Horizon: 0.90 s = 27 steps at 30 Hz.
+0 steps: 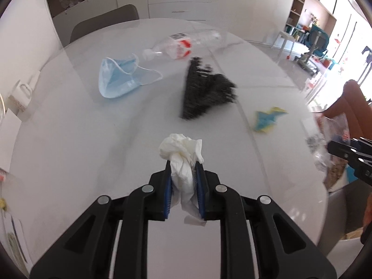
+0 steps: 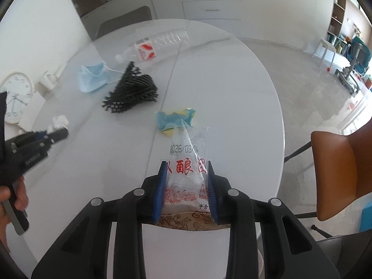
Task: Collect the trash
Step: 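Carry both items over the white bin and open both tools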
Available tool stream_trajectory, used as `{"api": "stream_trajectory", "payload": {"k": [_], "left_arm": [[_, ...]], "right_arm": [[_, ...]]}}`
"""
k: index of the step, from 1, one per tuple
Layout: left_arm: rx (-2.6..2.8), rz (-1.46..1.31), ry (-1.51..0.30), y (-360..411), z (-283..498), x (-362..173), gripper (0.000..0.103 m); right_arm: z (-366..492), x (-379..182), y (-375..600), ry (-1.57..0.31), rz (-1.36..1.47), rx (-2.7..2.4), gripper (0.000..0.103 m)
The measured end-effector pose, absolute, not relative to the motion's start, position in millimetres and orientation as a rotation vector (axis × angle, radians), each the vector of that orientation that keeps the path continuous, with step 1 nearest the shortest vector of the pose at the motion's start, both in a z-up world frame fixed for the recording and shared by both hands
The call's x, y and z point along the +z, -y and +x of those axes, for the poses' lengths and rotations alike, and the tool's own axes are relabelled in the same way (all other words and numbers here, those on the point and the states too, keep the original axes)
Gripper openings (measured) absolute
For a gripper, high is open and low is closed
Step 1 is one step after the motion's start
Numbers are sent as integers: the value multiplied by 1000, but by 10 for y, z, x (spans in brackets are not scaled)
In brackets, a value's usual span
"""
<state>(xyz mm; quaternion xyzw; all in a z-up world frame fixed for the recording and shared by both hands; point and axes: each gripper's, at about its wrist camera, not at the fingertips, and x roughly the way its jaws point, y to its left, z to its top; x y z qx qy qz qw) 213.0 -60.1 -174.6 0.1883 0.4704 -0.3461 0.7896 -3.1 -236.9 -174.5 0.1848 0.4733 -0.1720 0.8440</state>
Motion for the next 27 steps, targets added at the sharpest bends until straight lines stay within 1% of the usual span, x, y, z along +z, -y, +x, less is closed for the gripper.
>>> {"api": "stream_trajectory", "payload": {"k": [5, 12, 21, 27], "left_arm": [[-775, 402, -1027, 589, 1554, -1601, 18], [-746, 374, -1066, 651, 675, -1524, 18], [-518, 193, -1133, 732, -566, -1500, 18], [-422, 149, -1182, 845, -1154, -1582, 18]], "right_arm": [[-322, -1464, 2241, -981, 336, -267, 32], [-839, -1319, 2171, -1002, 213, -47, 32], [-1688, -1407, 2295, -1068, 34, 275, 32], [-2057, -1544, 2338, -1115, 8, 389, 32]]}}
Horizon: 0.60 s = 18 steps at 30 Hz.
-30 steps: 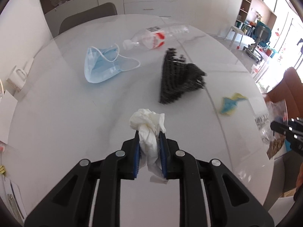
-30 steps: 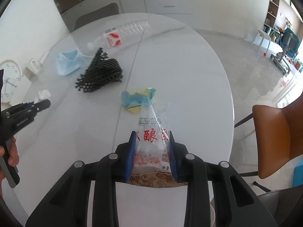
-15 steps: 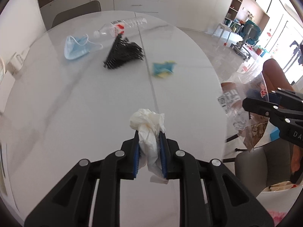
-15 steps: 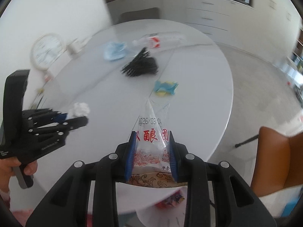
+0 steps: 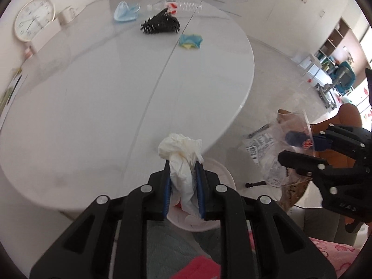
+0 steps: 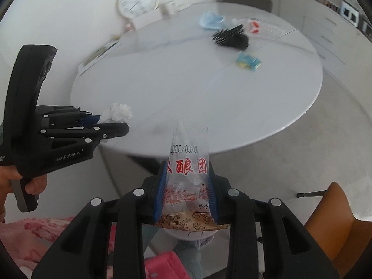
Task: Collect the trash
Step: 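Carry both items over the white bin and open both tools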
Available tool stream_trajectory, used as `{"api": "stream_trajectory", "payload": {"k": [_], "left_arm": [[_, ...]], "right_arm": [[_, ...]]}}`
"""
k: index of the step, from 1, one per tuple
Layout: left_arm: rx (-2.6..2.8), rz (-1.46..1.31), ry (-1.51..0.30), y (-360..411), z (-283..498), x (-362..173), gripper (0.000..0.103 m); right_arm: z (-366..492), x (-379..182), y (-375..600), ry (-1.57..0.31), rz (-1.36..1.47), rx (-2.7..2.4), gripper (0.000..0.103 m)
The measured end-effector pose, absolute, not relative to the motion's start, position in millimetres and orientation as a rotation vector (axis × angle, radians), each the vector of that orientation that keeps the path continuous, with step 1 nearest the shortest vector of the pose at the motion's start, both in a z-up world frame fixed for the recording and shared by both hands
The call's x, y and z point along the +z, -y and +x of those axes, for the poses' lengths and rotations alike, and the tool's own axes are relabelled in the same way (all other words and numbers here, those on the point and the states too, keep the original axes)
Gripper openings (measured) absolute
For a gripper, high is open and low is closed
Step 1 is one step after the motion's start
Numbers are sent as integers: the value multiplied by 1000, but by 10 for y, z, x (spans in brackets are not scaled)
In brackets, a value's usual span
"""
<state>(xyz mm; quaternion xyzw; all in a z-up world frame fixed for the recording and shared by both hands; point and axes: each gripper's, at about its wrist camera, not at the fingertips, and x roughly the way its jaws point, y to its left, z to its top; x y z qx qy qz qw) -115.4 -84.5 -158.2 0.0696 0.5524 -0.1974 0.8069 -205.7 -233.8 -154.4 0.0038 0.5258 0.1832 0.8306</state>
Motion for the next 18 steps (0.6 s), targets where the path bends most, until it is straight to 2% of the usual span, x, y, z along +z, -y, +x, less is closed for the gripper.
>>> {"api": "stream_trajectory", "payload": {"k": [12, 15, 18], "left_arm": [[-419, 178, -1235, 909, -1630, -1656, 18], [-424, 183, -1236, 901, -1698, -1661, 18], [-428, 189, -1238, 894, -1719, -1679, 18]], "right_arm": [[-2332, -1965, 2216, -1186, -46, 491, 34], [-2293, -2098, 2125, -1200, -57, 508, 37], [-2283, -2236, 2048, -1220, -76, 513, 44]]}}
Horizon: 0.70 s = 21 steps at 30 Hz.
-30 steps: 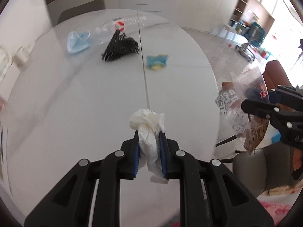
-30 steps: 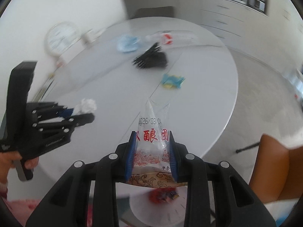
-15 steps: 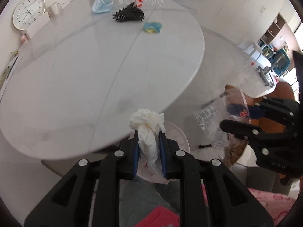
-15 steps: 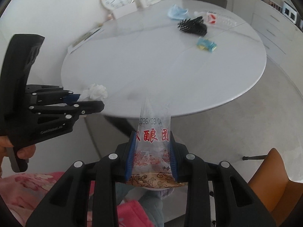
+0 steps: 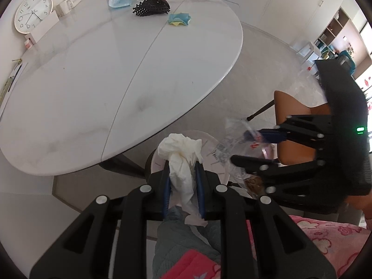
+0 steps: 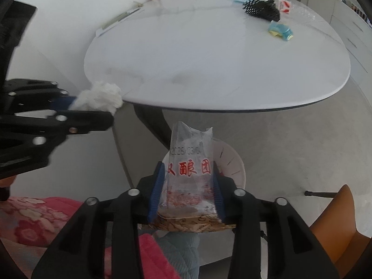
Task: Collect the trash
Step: 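Carry both items over the white bin and open both tools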
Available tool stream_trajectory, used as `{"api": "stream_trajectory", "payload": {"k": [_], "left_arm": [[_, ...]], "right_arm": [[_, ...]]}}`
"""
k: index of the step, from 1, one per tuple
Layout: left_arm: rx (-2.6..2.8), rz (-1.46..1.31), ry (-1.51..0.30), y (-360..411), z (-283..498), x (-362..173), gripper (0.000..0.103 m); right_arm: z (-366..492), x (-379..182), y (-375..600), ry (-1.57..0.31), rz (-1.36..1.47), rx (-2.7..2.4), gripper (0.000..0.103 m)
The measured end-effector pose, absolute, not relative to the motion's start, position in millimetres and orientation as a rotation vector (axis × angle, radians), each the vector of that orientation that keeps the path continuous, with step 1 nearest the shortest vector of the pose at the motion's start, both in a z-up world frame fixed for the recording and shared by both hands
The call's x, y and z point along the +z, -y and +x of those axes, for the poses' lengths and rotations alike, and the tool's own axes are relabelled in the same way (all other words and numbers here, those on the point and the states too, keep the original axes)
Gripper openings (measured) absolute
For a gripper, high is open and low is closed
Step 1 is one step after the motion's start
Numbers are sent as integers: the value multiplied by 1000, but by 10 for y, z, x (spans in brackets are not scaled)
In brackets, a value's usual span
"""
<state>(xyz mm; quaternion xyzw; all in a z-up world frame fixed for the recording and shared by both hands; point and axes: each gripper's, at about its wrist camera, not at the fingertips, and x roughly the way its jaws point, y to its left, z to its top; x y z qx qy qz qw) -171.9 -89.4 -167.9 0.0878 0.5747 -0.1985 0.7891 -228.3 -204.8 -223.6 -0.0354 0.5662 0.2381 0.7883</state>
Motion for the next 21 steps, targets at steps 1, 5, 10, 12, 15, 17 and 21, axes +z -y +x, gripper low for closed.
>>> {"api": "stream_trajectory", "payload": {"k": [1, 5, 10, 12, 15, 17, 21], "left_arm": [[-428, 188, -1243, 890, -1726, -1691, 18], [-439, 182, -1249, 897, -1726, -1723, 18], [-457, 194, -1260, 954, -1676, -1804, 19], [-465, 200, -1264, 1000, -1655, -1839, 19], [-479, 206, -1270, 1052, -1648, -1885, 20], [-493, 214, -1275, 1097, -1644, -1920, 27], [-521, 235, -1291, 1221, -1646, -1995, 46]], "right_arm": [[-2276, -2279, 2034, -1223, -80, 508, 55], [-2257, -2311, 2069, -1220, -63, 475, 71], [-2256, -2160, 2276, -1193, -16, 424, 81], [-2259, -2099, 2350, -1188, -8, 412, 81], [-2258, -2009, 2447, -1175, -13, 382, 81], [-2257, -1946, 2524, -1170, -22, 344, 84], [-2257, -1867, 2683, -1159, -23, 300, 87]]}}
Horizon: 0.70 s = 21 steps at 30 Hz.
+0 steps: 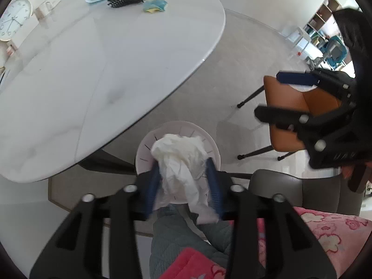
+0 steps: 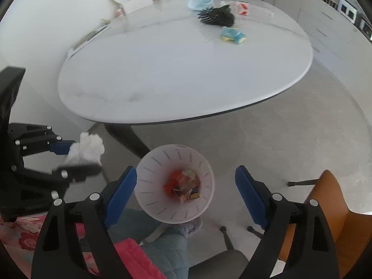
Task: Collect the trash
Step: 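Carry both items over the white bin and open both tools, then grasp the black mesh object with the left tool while the right tool grasps the blue-yellow cloth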
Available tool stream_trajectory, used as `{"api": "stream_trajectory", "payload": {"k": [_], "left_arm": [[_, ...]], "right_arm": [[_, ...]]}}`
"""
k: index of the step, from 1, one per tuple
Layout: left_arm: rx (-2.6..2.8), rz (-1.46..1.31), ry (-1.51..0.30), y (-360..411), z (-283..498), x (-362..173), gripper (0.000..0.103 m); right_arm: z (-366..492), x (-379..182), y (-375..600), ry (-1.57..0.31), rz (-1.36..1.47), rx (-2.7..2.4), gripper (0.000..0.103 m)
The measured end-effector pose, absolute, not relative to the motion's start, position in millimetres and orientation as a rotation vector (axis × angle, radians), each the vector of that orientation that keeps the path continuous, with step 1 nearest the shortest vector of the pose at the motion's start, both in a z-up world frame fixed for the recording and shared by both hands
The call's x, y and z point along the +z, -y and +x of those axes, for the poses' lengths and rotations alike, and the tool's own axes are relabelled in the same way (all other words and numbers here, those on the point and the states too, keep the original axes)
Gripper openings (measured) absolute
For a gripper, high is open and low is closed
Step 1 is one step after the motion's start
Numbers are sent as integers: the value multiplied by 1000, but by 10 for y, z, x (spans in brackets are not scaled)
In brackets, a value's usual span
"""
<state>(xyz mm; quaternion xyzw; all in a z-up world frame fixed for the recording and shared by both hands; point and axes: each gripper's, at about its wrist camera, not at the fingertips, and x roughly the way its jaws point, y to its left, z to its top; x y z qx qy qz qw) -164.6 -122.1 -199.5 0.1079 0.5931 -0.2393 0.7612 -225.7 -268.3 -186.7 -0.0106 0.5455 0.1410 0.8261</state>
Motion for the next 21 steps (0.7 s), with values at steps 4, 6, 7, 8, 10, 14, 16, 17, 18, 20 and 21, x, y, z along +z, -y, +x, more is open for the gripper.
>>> {"api": "stream_trajectory", "payload": {"k": [4, 6, 7, 8, 10, 14, 16, 17, 18, 20, 21], "left_arm": [[-549, 240, -1289, 1331, -1685, -2003, 75], [-558, 251, -1284, 1388, -1711, -1995, 83], [-553, 261, -1280, 1411, -1720, -1992, 87], [-550, 266, -1278, 1419, -1730, -1992, 89], [-542, 271, -1277, 1437, -1737, -1991, 91], [-507, 250, -1288, 1404, -1711, -1992, 91], [-482, 227, -1292, 1369, -1689, -1979, 91], [-470, 210, -1289, 1343, -1671, -1961, 91], [-461, 200, -1284, 1314, -1680, -1941, 91], [-440, 185, -1271, 1269, -1667, -1889, 91], [-427, 181, -1261, 1242, -1651, -1860, 91]], "right_arm": [[-2263, -1856, 2786, -1157, -17, 276, 87], [-2275, -1864, 2836, -1158, -12, 268, 87], [-2278, -1867, 2855, -1158, -10, 264, 87], [-2282, -1871, 2879, -1160, -6, 261, 87], [-2271, -1879, 2892, -1160, -1, 258, 87], [-2269, -1866, 2905, -1154, -1, 252, 87], [-2270, -1858, 2910, -1149, 3, 252, 89], [-2268, -1848, 2907, -1147, 4, 250, 91], [-2267, -1833, 2905, -1144, 4, 248, 92], [-2259, -1803, 2905, -1140, 5, 252, 95], [-2246, -1779, 2898, -1138, 3, 254, 96]]}}
